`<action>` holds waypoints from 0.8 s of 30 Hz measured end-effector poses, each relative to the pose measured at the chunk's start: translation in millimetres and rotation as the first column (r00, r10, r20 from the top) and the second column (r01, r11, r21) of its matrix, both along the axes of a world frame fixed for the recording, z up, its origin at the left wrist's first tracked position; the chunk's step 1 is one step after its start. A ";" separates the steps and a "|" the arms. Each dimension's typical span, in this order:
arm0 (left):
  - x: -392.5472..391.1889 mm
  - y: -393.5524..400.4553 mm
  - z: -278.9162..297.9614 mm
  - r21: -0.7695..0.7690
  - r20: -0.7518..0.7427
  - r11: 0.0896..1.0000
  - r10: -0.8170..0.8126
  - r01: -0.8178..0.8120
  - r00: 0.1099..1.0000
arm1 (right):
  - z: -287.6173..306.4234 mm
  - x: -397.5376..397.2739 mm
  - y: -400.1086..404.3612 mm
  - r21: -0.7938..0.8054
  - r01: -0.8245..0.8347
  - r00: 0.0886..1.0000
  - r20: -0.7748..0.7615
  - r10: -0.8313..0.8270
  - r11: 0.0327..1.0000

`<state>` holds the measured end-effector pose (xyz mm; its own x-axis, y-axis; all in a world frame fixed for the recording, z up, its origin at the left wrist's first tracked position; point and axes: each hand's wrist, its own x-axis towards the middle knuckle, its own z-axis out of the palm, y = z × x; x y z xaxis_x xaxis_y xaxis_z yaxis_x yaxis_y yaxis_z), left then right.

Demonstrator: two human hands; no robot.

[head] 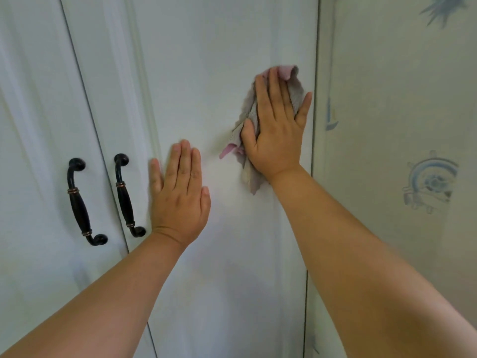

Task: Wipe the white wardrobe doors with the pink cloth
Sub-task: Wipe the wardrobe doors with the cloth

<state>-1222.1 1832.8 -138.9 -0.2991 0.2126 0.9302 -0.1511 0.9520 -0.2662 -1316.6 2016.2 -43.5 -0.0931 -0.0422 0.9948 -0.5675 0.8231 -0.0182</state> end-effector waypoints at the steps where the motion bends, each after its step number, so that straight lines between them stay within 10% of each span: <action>1: 0.0 0.1 0.6 -0.002 0.000 1.000 -0.001 0.001 1.000 | -3.2 1.4 -2.4 -0.024 0.005 1.000 0.011 -0.004 1.000; 14: 7.3 -0.1 -0.5 0.000 0.057 1.000 0.011 -0.011 0.998 | -224.8 22.6 13.8 -0.015 0.002 0.952 0.305 0.003 1.000; 24: 0.7 -1.3 -1.5 -0.009 -0.003 1.000 -0.011 0.011 1.000 | -112.1 -9.5 21.6 -0.217 -0.038 0.987 0.142 0.070 0.975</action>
<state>-1221.4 1831.5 -140.4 -0.2942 0.2246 0.9290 -0.1413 0.9511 -0.2746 -1326.0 2037.8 -155.6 -0.2437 0.1599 0.9566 -0.5889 0.7593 -0.2770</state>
